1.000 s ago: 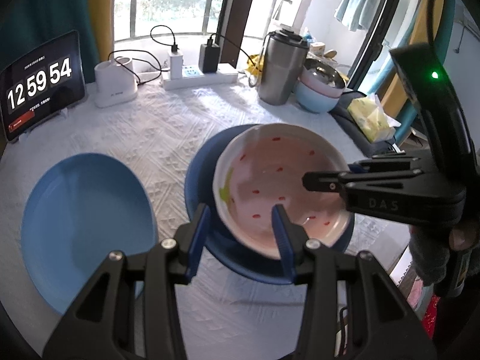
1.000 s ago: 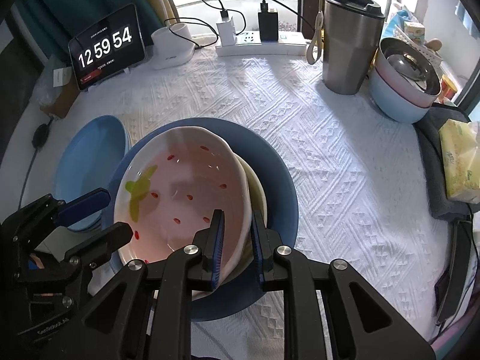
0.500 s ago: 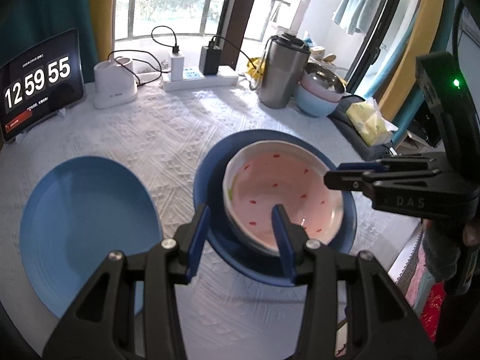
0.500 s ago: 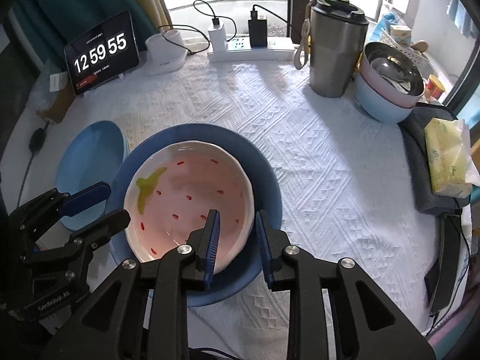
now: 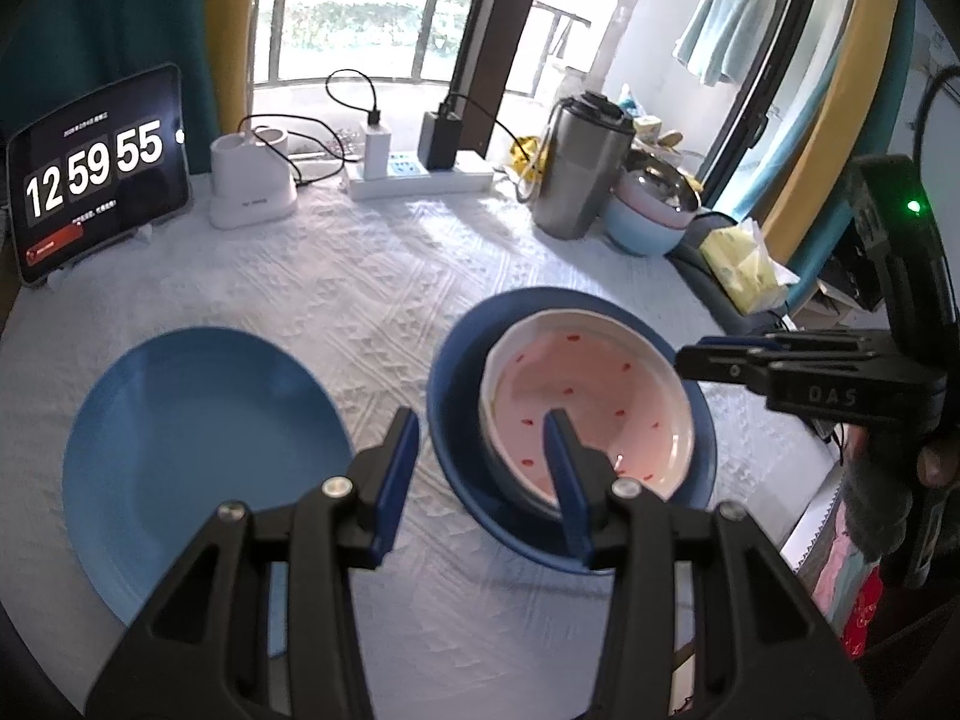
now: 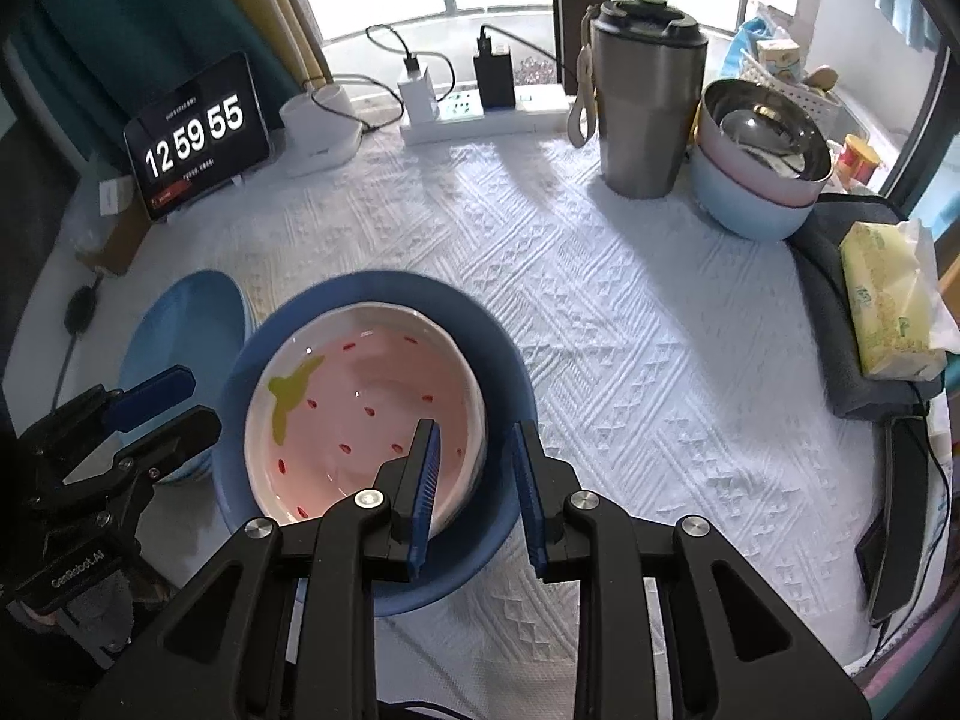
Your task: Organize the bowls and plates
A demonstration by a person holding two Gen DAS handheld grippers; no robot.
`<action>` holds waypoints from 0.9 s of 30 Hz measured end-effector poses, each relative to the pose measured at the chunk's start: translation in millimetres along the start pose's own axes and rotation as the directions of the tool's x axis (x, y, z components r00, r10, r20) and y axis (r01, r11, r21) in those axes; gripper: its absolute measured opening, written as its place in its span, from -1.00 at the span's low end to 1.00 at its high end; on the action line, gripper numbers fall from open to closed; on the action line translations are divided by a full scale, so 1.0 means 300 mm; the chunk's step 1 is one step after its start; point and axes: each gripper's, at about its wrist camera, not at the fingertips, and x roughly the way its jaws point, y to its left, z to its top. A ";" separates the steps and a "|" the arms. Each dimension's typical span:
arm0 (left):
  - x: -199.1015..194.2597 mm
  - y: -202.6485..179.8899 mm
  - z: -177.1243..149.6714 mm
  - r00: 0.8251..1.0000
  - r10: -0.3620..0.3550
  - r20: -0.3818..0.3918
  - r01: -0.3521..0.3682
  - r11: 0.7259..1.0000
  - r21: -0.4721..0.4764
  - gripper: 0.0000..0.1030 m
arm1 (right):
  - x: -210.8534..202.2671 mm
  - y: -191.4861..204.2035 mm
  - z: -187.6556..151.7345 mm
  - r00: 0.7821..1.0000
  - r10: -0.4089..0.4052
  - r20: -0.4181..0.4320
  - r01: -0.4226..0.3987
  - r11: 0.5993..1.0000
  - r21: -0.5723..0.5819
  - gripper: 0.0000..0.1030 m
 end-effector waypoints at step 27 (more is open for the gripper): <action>0.044 0.069 -0.010 0.998 0.052 -0.047 -0.050 0.997 0.050 -0.13 | 0.046 -0.128 -0.101 0.995 0.071 0.068 -0.081 0.983 0.165 -0.49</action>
